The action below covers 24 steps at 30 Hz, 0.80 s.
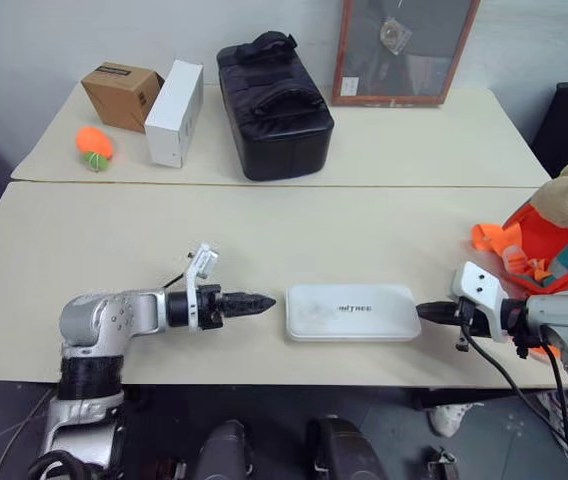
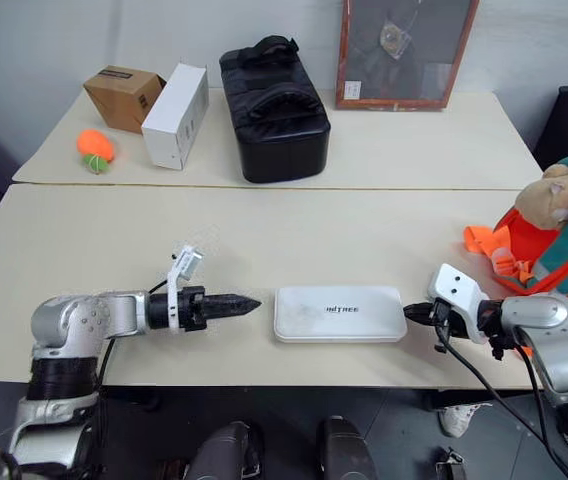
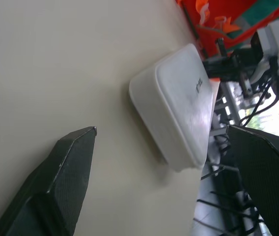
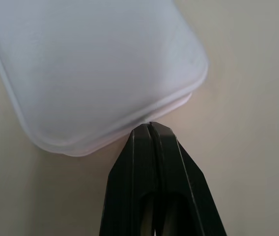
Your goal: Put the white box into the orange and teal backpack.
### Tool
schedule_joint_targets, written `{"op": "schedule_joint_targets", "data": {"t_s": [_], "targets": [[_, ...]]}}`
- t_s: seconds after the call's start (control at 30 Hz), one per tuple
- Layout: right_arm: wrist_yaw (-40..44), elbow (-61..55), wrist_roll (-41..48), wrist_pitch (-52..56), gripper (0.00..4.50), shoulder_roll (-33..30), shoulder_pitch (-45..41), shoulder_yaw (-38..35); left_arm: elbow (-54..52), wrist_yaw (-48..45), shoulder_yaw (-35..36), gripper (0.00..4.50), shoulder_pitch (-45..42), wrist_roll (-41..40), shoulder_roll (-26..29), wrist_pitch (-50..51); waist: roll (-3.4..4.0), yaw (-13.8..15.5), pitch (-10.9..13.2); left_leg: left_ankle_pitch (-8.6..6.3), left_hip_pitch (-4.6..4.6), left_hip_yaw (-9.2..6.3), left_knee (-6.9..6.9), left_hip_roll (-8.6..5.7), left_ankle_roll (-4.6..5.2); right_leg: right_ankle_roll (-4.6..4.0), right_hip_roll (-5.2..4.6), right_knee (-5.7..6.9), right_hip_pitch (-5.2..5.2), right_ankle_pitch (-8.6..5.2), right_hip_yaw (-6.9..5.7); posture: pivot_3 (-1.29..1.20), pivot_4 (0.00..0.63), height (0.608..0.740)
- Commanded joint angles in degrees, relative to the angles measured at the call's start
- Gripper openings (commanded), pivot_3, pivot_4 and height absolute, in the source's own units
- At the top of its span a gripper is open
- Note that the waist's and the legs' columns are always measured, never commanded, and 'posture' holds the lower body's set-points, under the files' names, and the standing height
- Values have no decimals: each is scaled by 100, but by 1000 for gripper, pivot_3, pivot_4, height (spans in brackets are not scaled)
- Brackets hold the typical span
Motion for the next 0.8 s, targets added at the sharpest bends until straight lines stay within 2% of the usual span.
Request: {"op": "schedule_joint_targets", "data": {"t_s": [0.03,0.1,0.2,0.37,0.43,0.67,0.8], "targets": [[6,-113,0,-55,0,47,-115,31,456,524,-36,4466,-226,135,-413,518,0,14,0,0,0,0,1,0,0,0,0,0,0,0,0,0,150,740],[-5,-118,-13,-56,0,67,-142,69,600,719,-170,4466,-341,236,-611,617,0,38,0,0,1,0,2,-1,0,1,0,0,2,1,0,0,150,740],[-18,-110,-88,-115,0,110,-173,134,666,737,-739,4466,-413,264,-687,715,1,82,-5,-1,13,0,2,-2,-3,2,0,-3,13,1,0,0,150,740],[-85,-153,-159,-93,0,210,-191,139,776,589,-1210,4466,-646,232,-493,700,10,104,-15,-14,52,-9,-1,-1,-10,1,0,-24,65,1,-9,0,150,740],[-106,-214,-147,-64,0,226,-123,73,748,510,-1198,4466,-713,213,-299,630,11,94,-15,-34,82,-8,-6,1,-17,-1,1,-29,94,-1,-7,0,150,740],[-171,-288,-115,-133,0,169,214,-103,667,161,-1018,4466,-768,98,621,616,12,-5,-16,-38,83,-4,-14,11,-26,-6,9,-27,87,-7,-6,0,150,740],[-210,-272,-103,-193,0,172,278,-98,190,43,-899,4466,-404,-576,1313,761,12,-128,-16,-34,89,-2,-21,19,-33,-8,14,-27,86,-10,-2,0,150,740]]}}
